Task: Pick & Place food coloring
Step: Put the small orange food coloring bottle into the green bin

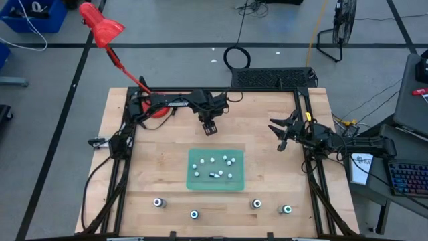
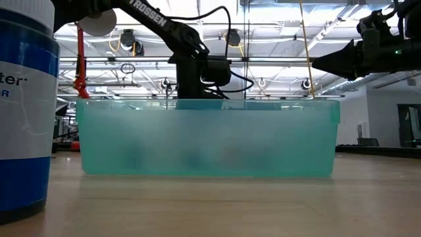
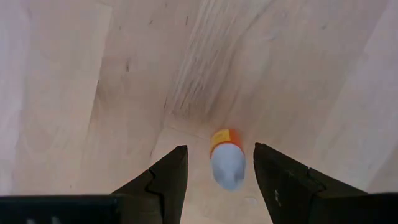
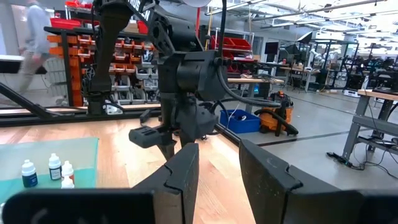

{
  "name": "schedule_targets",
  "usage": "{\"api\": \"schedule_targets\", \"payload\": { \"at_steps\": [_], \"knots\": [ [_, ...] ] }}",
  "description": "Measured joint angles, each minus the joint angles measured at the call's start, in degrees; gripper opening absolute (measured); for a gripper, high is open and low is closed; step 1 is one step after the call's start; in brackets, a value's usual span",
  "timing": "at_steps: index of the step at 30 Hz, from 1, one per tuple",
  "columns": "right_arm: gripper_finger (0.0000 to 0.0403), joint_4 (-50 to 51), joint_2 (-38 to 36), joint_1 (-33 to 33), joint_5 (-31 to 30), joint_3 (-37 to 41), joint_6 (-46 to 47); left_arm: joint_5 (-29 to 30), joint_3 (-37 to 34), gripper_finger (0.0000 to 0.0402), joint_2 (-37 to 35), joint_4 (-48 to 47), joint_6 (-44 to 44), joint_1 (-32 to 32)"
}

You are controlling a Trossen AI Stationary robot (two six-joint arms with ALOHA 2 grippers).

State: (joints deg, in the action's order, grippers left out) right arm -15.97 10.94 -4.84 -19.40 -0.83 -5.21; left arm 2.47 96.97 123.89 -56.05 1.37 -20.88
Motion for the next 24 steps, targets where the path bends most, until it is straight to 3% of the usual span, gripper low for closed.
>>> {"api": "schedule_targets", "payload": {
  "at_steps": [24],
  "knots": [
    [0.0105, 0.0, 0.0, 0.0, 0.0, 0.0, 0.0, 0.6, 0.0, 0.0186, 0.3, -0.8, 1.7, 0.0]
  ]
}}
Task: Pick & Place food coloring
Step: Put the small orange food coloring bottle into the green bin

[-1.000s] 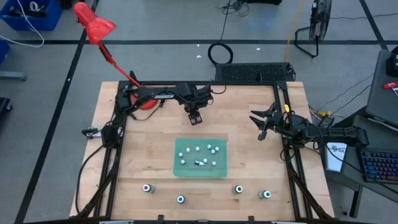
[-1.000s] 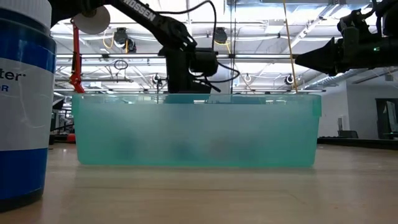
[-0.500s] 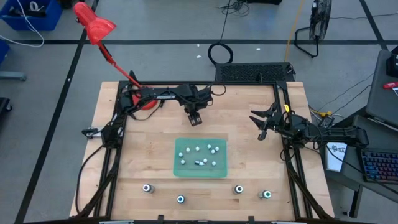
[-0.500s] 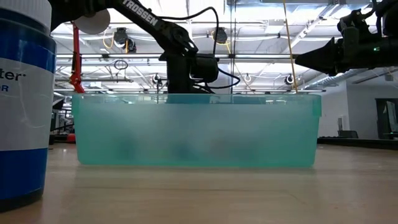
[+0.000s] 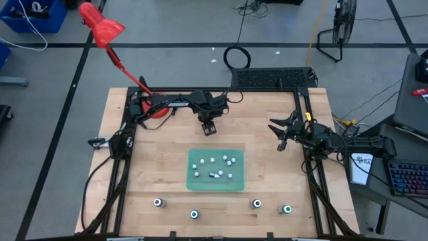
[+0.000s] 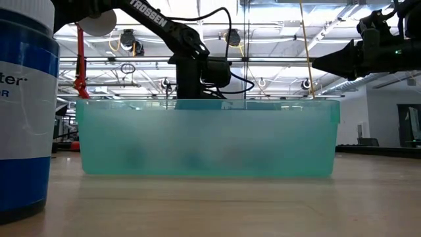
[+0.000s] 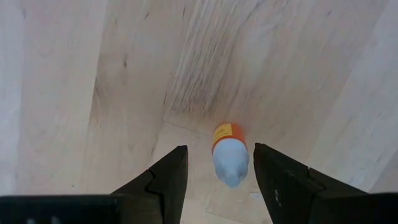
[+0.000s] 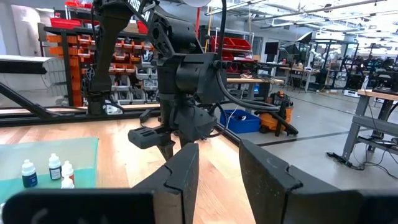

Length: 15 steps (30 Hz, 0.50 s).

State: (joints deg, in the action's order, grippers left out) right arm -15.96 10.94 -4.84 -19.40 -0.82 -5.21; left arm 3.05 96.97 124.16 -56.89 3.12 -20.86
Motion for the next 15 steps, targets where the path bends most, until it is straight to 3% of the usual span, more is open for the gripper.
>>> {"api": "schedule_targets", "payload": {
  "at_steps": [7, 15],
  "knots": [
    [0.0105, 0.0, 0.0, 0.0, 0.0, 0.0, 0.0, 0.0, 0.0, 0.017, 0.0, 0.1, 0.8, 0.0],
    [0.0105, 0.0, 0.0, 0.0, 0.0, 0.0, 0.0, 0.0, 0.0, 0.0057, 0.0, 0.4, 3.0, 0.1]
  ]
}}
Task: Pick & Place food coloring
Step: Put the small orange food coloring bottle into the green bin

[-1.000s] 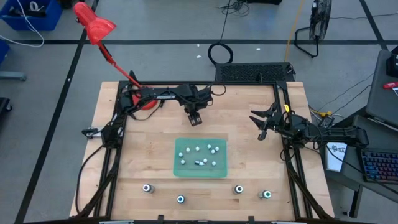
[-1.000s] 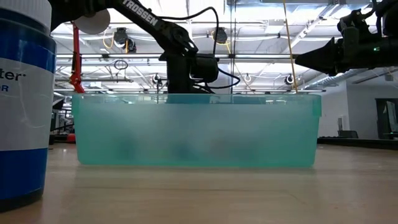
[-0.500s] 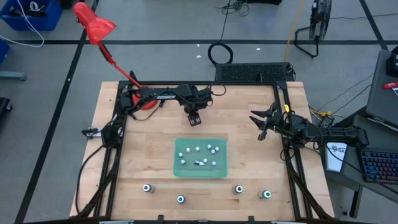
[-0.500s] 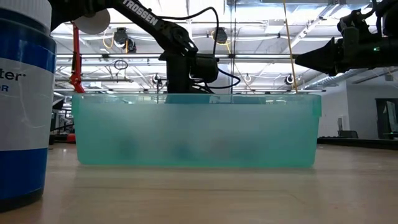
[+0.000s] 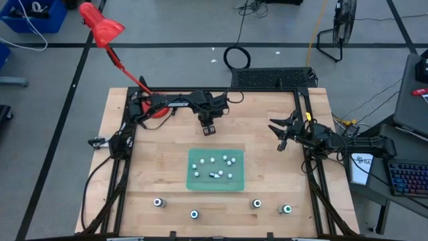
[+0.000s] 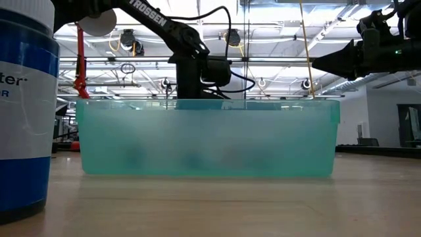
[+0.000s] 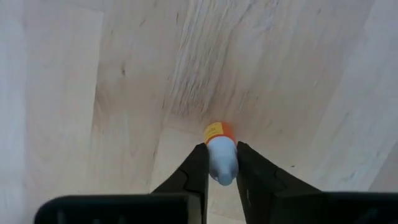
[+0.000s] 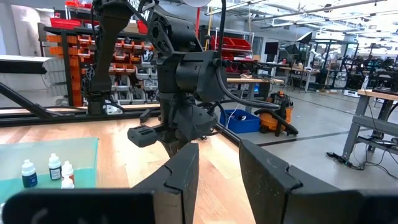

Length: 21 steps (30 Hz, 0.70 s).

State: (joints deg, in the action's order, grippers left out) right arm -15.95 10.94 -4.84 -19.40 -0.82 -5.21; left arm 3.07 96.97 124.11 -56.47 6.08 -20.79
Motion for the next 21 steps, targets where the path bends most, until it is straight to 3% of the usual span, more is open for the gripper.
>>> {"api": "schedule_targets", "payload": {
  "at_steps": [10, 17, 21],
  "knots": [
    [0.0105, 0.0, 0.0, 0.0, 0.0, 0.0, 0.0, 0.3, 0.0, 0.0057, -7.1, -7.4, -1.0, 5.5],
    [0.0105, 0.0, 0.0, 0.0, 0.0, 0.0, 0.0, 1.5, 0.1, 0.0057, -15.2, -11.0, -5.1, 17.7],
    [0.0105, 0.0, 0.0, 0.0, 0.0, 0.0, 0.0, 1.7, 0.1, 0.0057, -15.3, -8.7, -6.4, 24.5]
  ]
}}
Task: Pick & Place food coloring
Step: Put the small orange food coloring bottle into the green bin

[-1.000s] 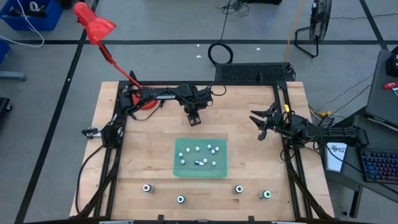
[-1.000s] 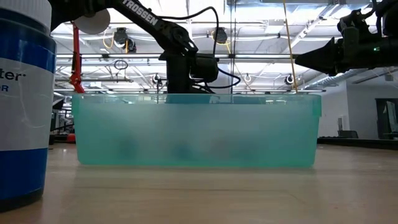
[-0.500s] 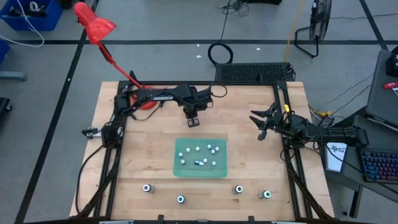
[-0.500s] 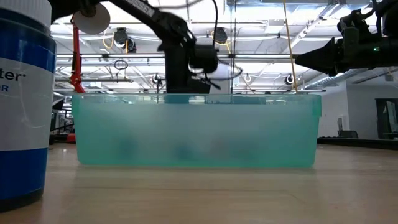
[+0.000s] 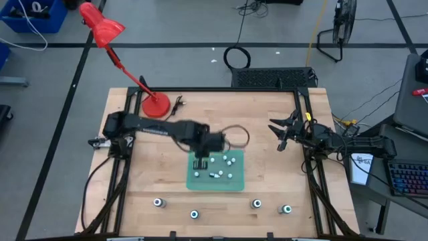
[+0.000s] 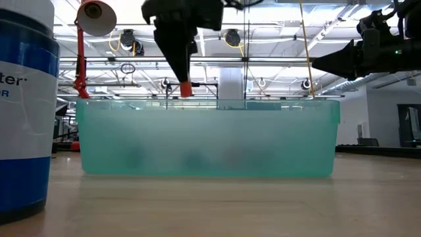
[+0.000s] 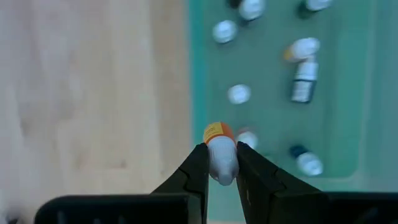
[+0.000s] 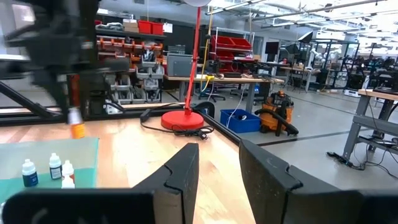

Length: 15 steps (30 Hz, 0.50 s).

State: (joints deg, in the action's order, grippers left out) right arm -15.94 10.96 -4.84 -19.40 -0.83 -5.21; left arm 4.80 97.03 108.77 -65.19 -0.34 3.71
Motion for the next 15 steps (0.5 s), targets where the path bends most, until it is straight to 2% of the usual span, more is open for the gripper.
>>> {"api": "schedule_targets", "payload": {
  "at_steps": [7, 15],
  "knots": [
    [0.0105, 0.0, 0.0, 0.0, 0.0, 0.0, 0.0, 0.4, -0.1, 0.0057, 6.3, 2.8, -3.6, 6.4],
    [0.0105, 0.0, 0.0, 0.0, 0.0, 0.0, 0.0, 0.8, -0.1, 0.0057, 12.3, 3.8, -6.0, 7.8]
  ]
}}
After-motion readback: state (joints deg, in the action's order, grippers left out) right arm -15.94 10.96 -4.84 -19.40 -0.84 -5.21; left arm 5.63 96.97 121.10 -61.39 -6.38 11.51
